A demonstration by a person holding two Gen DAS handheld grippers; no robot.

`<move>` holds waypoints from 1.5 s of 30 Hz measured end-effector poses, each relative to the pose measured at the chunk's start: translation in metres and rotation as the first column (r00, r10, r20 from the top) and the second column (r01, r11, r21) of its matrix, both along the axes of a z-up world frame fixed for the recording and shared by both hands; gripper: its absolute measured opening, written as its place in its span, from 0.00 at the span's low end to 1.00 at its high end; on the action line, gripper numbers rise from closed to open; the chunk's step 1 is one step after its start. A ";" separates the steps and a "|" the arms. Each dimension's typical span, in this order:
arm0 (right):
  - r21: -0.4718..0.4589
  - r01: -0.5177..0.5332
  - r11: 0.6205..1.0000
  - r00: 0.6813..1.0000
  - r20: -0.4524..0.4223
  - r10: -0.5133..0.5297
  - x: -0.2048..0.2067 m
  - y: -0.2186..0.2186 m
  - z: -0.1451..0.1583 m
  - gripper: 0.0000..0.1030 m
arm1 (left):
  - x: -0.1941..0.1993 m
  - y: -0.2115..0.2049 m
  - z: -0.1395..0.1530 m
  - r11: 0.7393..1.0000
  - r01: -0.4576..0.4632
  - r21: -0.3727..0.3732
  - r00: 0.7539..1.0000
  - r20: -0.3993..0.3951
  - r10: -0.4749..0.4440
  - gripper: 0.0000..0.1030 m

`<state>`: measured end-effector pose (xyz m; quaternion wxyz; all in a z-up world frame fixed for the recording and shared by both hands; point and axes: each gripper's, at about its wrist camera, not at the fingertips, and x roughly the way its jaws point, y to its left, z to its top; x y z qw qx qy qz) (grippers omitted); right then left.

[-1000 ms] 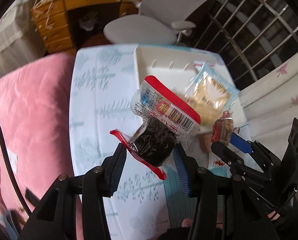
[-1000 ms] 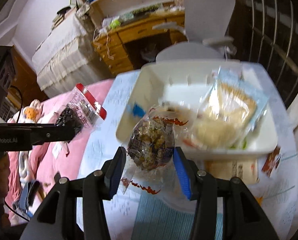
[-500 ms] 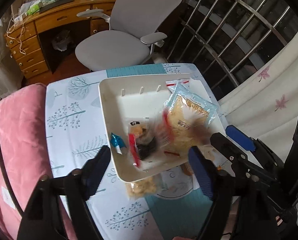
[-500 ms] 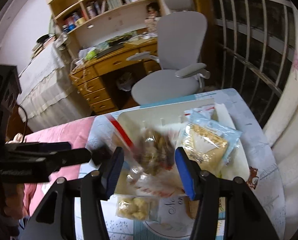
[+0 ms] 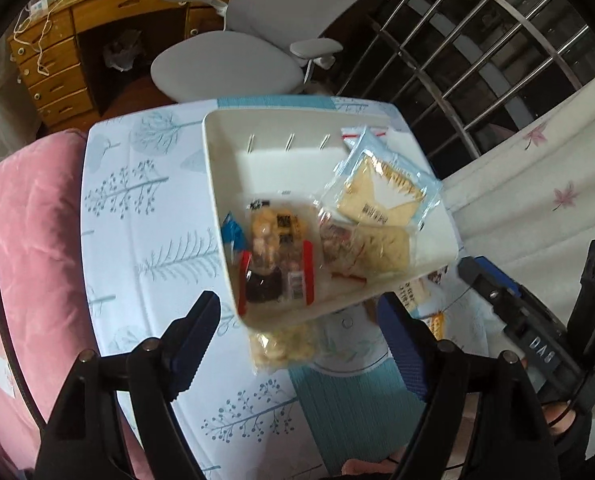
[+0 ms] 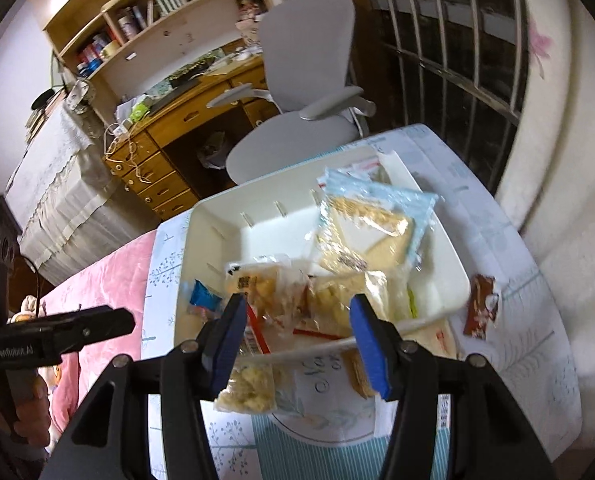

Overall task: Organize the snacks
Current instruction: 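Grasp a clear pastry bag with the left gripper while the right grasps the yellow OATS bar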

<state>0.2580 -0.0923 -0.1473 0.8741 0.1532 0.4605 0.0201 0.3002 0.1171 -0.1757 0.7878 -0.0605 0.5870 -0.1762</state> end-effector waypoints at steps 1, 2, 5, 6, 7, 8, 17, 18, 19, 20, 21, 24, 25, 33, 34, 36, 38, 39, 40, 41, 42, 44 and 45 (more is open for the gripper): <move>0.008 0.015 1.000 1.000 -0.009 -0.015 -0.004 -0.004 -0.003 0.52 | -0.002 0.002 -0.003 1.000 -0.002 -0.004 1.000 -0.006 0.002 0.77; 0.016 0.027 1.000 1.000 -0.017 -0.026 -0.006 -0.006 -0.004 0.52 | -0.005 0.005 -0.006 1.000 -0.007 -0.011 1.000 -0.011 0.006 0.77; 0.050 0.077 0.996 0.996 -0.049 -0.074 -0.015 -0.018 -0.014 0.52 | -0.013 0.014 -0.016 0.999 -0.014 -0.043 1.000 -0.019 0.013 0.77; 0.056 0.092 0.994 0.994 -0.060 -0.089 -0.018 -0.021 -0.017 0.53 | -0.016 0.016 -0.020 0.999 -0.016 -0.046 1.000 -0.021 0.015 0.77; 0.060 0.110 0.992 0.991 -0.077 -0.105 -0.022 -0.024 -0.023 0.52 | -0.020 0.019 -0.025 0.999 -0.019 -0.048 1.000 -0.026 0.017 0.77; 0.060 0.120 0.991 0.990 -0.086 -0.115 -0.026 -0.026 -0.025 0.53 | -0.024 0.021 -0.031 0.998 -0.022 -0.050 0.999 -0.036 0.020 0.77; 0.098 0.233 0.968 0.952 -0.224 -0.206 -0.060 -0.046 -0.068 0.53 | -0.050 0.028 -0.078 1.000 -0.031 0.000 0.990 -0.138 0.031 0.77; 0.116 0.254 0.960 0.943 -0.250 -0.220 -0.063 -0.049 -0.074 0.53 | -0.052 0.028 -0.083 0.999 -0.032 0.007 0.989 -0.147 0.032 0.77; 0.135 0.276 0.952 0.934 -0.272 -0.232 -0.065 -0.052 -0.080 0.53 | -0.054 0.028 -0.085 1.000 -0.028 0.010 0.987 -0.160 0.029 0.77; 0.157 0.298 0.941 0.925 -0.293 -0.244 -0.068 -0.055 -0.086 0.53 | -0.055 0.027 -0.088 1.000 -0.026 0.018 0.986 -0.163 0.029 0.77; 0.169 0.314 0.934 0.917 -0.309 -0.253 -0.069 -0.057 -0.091 0.53 | -0.057 0.027 -0.091 0.999 -0.025 0.024 0.986 -0.167 0.028 0.77; 0.203 0.381 0.902 0.881 -0.375 -0.288 -0.073 -0.065 -0.109 0.53 | -0.062 0.025 -0.095 0.999 -0.027 0.023 0.984 -0.177 0.030 0.81; 0.210 0.407 0.889 0.867 -0.395 -0.304 -0.075 -0.069 -0.115 0.53 | -0.062 0.025 -0.097 0.999 -0.028 0.024 0.983 -0.180 0.032 0.81; 0.215 0.534 0.818 0.786 -0.482 -0.387 -0.076 -0.085 -0.142 0.52 | -0.060 0.014 -0.117 0.996 -0.018 0.086 0.975 -0.220 0.037 0.81; 0.216 0.547 0.808 0.776 -0.492 -0.394 -0.075 -0.088 -0.145 0.52 | -0.059 0.013 -0.120 0.996 -0.018 0.091 0.973 -0.228 0.038 0.82; 0.211 0.572 0.793 0.755 -0.512 -0.408 -0.074 -0.092 -0.151 0.52 | -0.057 0.009 -0.126 0.994 -0.015 0.107 0.968 -0.249 0.041 0.82; 0.208 0.585 0.784 0.743 -0.525 -0.415 -0.072 -0.095 -0.157 0.52 | -0.054 0.002 -0.131 0.990 -0.001 0.142 0.966 -0.258 0.037 0.82; 0.205 0.588 0.782 0.739 -0.528 -0.417 -0.071 -0.095 -0.158 0.52 | -0.052 -0.001 -0.133 0.988 0.008 0.152 0.964 -0.262 0.032 0.82; 0.201 0.588 0.784 0.738 -0.530 -0.418 -0.069 -0.096 -0.160 0.52 | -0.051 -0.003 -0.134 0.988 0.012 0.153 0.963 -0.269 0.030 0.82; 0.196 0.587 0.786 0.736 -0.533 -0.417 -0.067 -0.100 -0.161 0.52 | -0.048 -0.006 -0.137 0.988 0.017 0.152 0.959 -0.281 0.026 0.82; 0.190 0.588 0.786 0.733 -0.537 -0.418 -0.065 -0.101 -0.163 0.52 | -0.046 -0.009 -0.139 0.988 0.020 0.152 0.957 -0.290 0.025 0.82; 0.172 0.588 0.791 0.726 -0.544 -0.421 -0.060 -0.103 -0.165 0.52 | -0.041 -0.014 -0.142 0.986 0.022 0.163 0.955 -0.295 0.027 0.82; 0.159 0.584 0.796 0.724 -0.545 -0.422 -0.058 -0.103 -0.165 0.52 | -0.039 -0.016 -0.144 0.985 0.022 0.170 0.954 -0.297 0.030 0.82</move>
